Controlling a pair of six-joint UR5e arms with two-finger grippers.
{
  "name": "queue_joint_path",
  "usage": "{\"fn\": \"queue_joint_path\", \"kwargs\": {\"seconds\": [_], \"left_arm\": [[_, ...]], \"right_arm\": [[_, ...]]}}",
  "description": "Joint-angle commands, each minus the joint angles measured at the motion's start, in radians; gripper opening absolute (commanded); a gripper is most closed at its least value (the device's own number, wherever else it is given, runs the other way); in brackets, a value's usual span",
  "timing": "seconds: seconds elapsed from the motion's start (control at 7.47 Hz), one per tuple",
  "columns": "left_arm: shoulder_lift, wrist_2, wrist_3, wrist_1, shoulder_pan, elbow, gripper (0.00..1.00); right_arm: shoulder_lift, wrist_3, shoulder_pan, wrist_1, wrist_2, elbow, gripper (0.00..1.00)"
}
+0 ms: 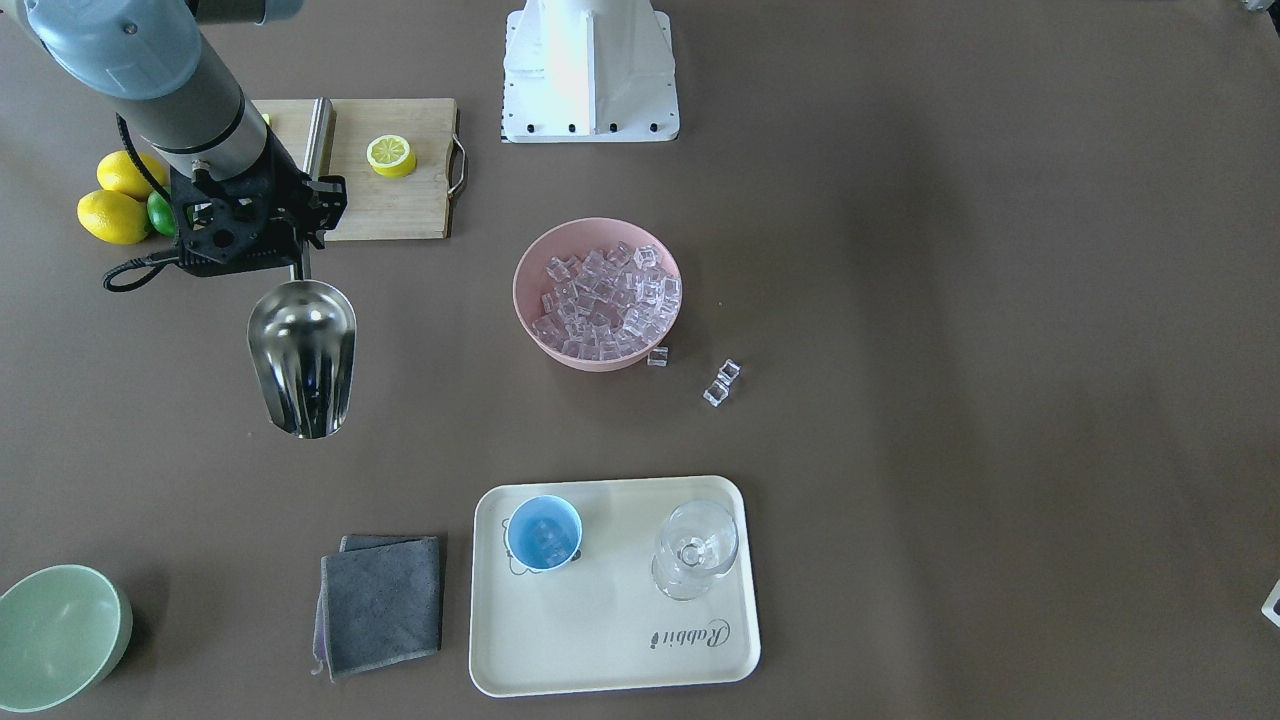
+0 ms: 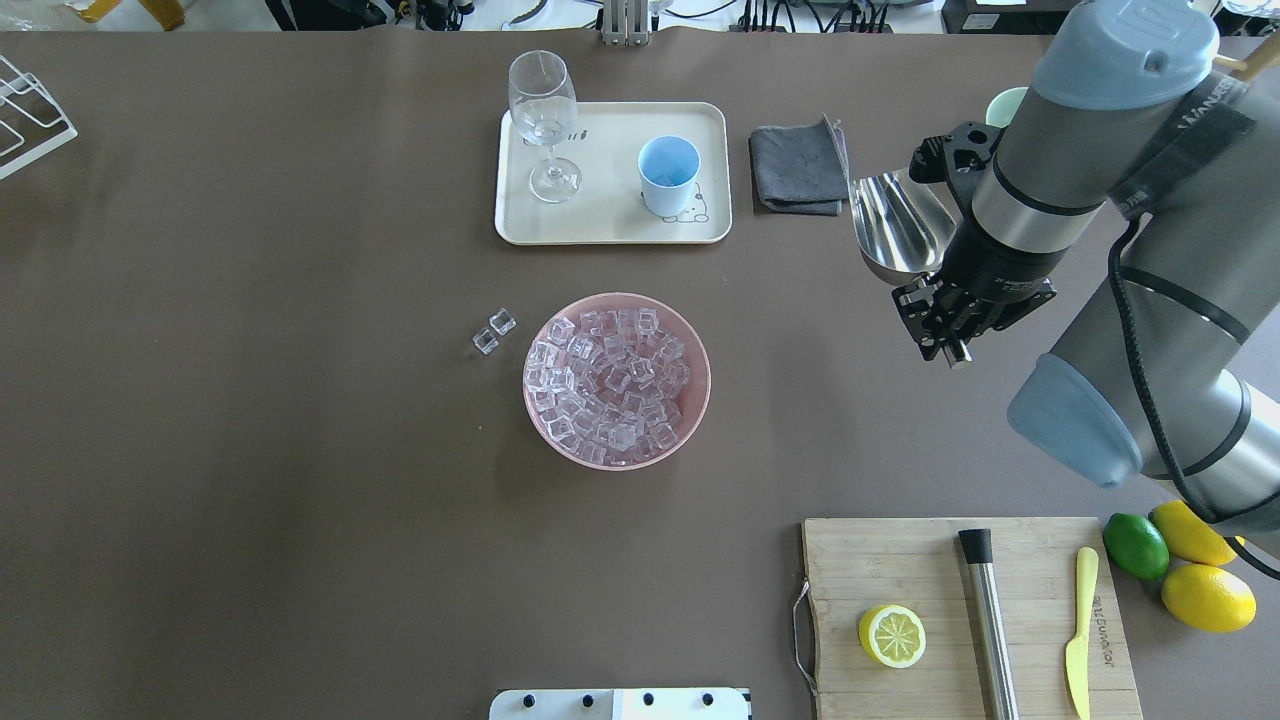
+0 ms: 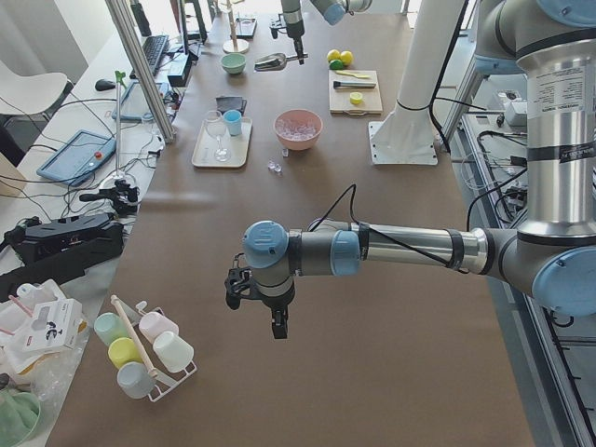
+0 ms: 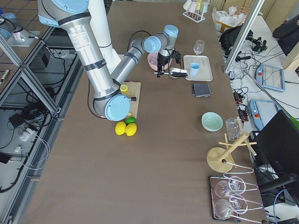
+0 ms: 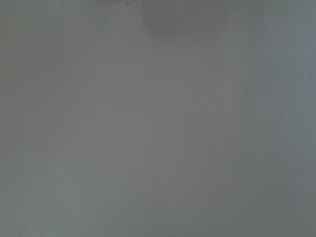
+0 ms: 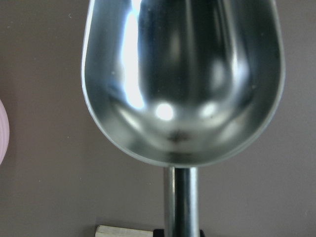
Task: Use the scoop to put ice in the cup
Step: 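Carry the empty scoop back to its spot on the table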
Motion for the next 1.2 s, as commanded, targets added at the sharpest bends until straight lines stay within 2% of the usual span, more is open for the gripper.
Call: {"fn": "queue_joint_path", "kwargs": {"seconds": [0.0, 0.13, 0.27, 0.54, 1.07], "left_arm": [[0.0, 0.0, 0.0, 0.0, 0.0, -0.003, 0.99], [0.0, 0.0, 0.0, 0.0, 0.0, -0.003, 0.99], [0.0, 0.0, 0.0, 0.0, 0.0, -0.001, 0.99], [0.0, 0.0, 0.0, 0.0, 0.0, 0.0, 0.99], [0.0, 0.0, 0.0, 0.0, 0.0, 0.002, 0.99]], "right_arm": [[-0.097, 0.02, -0.006, 0.009, 0.006, 0.034, 0.0], [-0.142, 0.122, -0.043, 0.022, -0.003, 0.049, 0.0], [-0.232, 0.162, -0.071, 0.118, -0.009, 0.078, 0.0], [-0.34, 0.274, -0.118, 0.411, -0.041, 0.03, 0.0], [-0.337, 0.293, -0.183, 0.542, -0.092, -0.095, 0.0]]}}
